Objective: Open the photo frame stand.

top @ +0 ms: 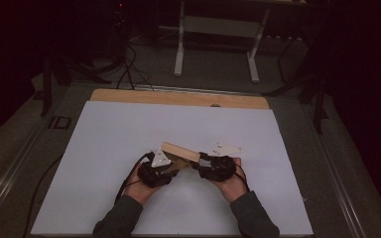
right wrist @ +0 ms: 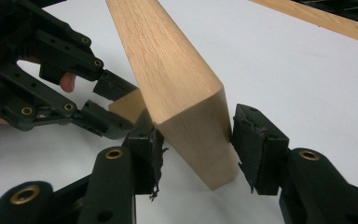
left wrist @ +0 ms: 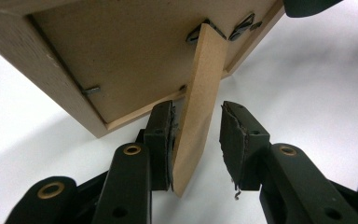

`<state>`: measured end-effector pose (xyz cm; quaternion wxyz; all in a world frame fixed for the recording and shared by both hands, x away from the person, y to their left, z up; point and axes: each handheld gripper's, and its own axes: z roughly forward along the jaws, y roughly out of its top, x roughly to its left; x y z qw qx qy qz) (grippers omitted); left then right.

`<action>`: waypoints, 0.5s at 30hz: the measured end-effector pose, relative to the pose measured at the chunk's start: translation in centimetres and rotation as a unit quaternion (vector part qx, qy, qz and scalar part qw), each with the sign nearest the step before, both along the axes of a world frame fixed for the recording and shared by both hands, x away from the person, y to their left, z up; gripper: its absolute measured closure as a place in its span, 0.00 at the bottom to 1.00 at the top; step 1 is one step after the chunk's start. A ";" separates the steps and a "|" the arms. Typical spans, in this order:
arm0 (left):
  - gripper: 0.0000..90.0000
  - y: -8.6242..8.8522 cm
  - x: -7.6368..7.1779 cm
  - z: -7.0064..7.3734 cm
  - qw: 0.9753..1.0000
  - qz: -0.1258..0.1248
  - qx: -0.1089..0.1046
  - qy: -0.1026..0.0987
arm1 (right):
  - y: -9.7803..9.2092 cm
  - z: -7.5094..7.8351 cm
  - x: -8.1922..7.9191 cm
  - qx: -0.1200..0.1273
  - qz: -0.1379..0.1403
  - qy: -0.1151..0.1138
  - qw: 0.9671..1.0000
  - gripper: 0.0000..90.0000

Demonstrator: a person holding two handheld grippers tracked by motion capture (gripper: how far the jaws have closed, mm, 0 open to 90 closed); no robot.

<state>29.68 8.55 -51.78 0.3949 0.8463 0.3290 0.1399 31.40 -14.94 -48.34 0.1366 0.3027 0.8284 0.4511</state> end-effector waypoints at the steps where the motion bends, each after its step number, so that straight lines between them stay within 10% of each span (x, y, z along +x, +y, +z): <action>1: 0.73 0.0 0.0 -0.1 1.000 -0.001 0.000 0.001 | 0.0 0.0 -0.1 0.000 0.000 0.001 1.000 0.58; 15: 0.72 0.0 -0.3 -0.4 1.000 -0.001 0.006 0.006 | 0.1 -0.4 -0.6 -0.005 0.012 0.003 1.000 0.55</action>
